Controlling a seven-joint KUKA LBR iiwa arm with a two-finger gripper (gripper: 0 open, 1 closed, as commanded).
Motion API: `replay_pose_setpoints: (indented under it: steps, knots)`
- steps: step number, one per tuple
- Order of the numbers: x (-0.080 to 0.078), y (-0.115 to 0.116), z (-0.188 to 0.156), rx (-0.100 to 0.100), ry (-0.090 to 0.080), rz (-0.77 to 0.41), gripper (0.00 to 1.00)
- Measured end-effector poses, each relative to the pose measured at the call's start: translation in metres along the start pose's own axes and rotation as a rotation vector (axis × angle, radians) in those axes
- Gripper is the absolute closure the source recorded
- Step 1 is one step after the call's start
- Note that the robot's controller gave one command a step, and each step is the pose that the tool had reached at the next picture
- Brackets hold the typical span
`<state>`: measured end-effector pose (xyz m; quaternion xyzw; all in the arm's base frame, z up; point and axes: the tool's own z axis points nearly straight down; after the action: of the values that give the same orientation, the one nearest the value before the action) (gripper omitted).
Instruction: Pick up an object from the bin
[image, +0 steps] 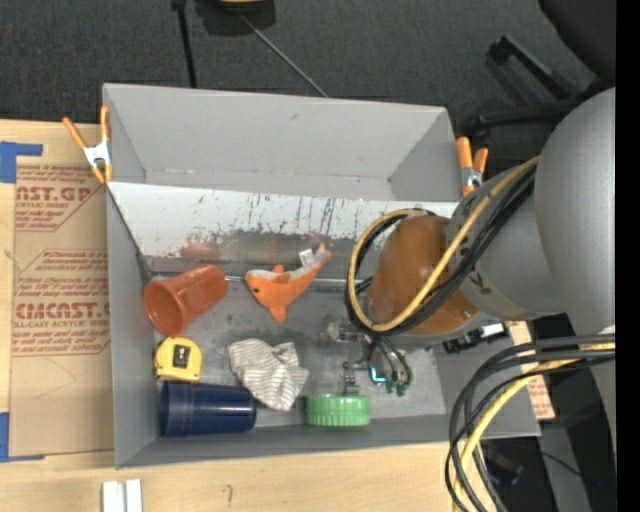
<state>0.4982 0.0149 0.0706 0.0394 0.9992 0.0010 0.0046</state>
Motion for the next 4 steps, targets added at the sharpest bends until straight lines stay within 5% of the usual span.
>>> replay_pose_setpoints:
  steps: [1, 2, 3, 4]
  knots:
    - [0.009, -0.006, 0.001, 0.002, 0.007, 0.011, 0.0]
    - [0.005, 0.026, -0.048, 0.003, 0.016, -0.035, 0.0]
    - [0.004, 0.039, -0.085, 0.0, 0.004, -0.074, 0.0]
    - [0.012, 0.044, -0.036, 0.0, -0.003, -0.184, 0.0]
